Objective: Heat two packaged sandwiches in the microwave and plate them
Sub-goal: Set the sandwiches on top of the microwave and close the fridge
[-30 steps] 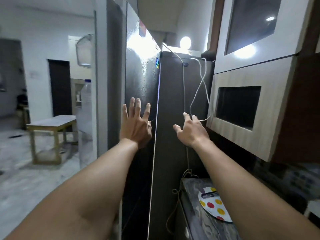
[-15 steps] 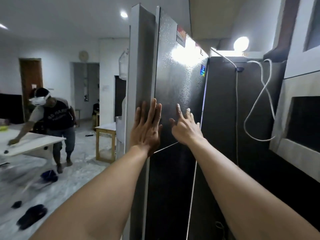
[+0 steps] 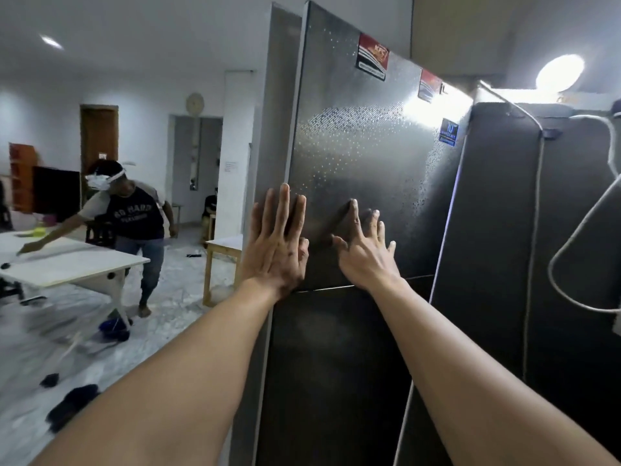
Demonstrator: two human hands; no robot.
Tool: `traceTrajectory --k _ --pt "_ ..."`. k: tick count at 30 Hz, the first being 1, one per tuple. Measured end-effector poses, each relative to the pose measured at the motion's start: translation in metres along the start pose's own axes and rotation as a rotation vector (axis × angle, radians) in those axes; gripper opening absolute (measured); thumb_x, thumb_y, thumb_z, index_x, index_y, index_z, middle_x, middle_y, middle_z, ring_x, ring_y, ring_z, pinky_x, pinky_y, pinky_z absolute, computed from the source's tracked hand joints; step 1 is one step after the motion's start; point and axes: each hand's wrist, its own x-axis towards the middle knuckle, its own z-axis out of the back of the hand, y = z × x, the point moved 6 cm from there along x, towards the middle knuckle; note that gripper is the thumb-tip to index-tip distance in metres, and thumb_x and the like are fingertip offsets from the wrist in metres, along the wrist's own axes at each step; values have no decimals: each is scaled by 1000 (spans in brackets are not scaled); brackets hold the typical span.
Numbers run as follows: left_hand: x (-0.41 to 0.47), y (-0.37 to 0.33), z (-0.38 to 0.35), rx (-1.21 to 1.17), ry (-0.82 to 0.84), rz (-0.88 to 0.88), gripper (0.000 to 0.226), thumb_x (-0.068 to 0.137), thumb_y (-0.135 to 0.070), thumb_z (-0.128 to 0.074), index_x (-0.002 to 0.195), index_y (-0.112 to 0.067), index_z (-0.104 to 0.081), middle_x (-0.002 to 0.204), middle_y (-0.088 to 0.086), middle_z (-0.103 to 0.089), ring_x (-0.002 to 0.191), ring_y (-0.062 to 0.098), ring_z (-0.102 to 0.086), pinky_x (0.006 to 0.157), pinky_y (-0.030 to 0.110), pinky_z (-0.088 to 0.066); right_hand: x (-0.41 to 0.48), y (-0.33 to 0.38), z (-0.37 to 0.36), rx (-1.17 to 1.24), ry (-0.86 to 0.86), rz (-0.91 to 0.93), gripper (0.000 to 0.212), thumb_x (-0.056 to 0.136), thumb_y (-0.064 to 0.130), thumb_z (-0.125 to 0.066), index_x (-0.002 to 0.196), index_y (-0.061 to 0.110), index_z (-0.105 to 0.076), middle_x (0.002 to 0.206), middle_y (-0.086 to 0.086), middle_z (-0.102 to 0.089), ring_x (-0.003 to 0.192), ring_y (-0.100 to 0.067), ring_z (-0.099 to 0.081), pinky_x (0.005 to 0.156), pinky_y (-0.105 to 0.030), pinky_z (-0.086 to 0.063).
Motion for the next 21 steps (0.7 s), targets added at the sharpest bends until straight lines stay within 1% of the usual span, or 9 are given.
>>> traceTrajectory --k 3,6,12,15,17,21 --pt "13 19 -21 -2 9 -3 77 96 -40 -38 157 -16 2 161 14 20 148 36 15 119 58 -1 18 9 -14 -46 -64 13 76 102 54 -35 155 40 17 165 -15 15 152 -34 7 118 -63 -7" --pt "26 44 -48 7 28 -24 76 97 -42 -35 157 -18 4 161 14 21 148 36 17 119 57 4 38 20 -32 -95 -114 12 77 101 48 -40 157 36 13 164 -16 16 152 -35 7 118 -63 -7" --pt "57 91 -99 -57 49 -81 75 98 -44 -34 157 -19 6 160 13 25 148 33 18 120 55 4 82 29 -55 -169 -170 -67 83 99 48 -46 157 36 11 164 -17 18 152 -35 9 118 -63 -6" --pt "72 103 -133 -113 96 -102 73 99 -45 -27 156 -20 10 159 12 28 148 32 21 120 53 7 101 25 -71 -198 -175 -142 84 98 46 -48 157 36 12 163 -18 18 152 -36 10 118 -64 -5" --pt "79 109 -153 -148 129 -95 71 99 -47 -22 155 -22 14 158 12 31 147 31 23 120 53 6 111 20 -82 -228 -164 -165 85 98 47 -47 157 36 13 163 -18 19 152 -36 12 118 -64 -4" --pt "91 125 -197 -210 189 -111 69 100 -48 -19 154 -23 17 156 11 34 146 30 26 121 53 0 136 17 -108 -292 -178 -177 82 98 51 -44 157 35 12 163 -18 19 151 -37 15 117 -65 -2"
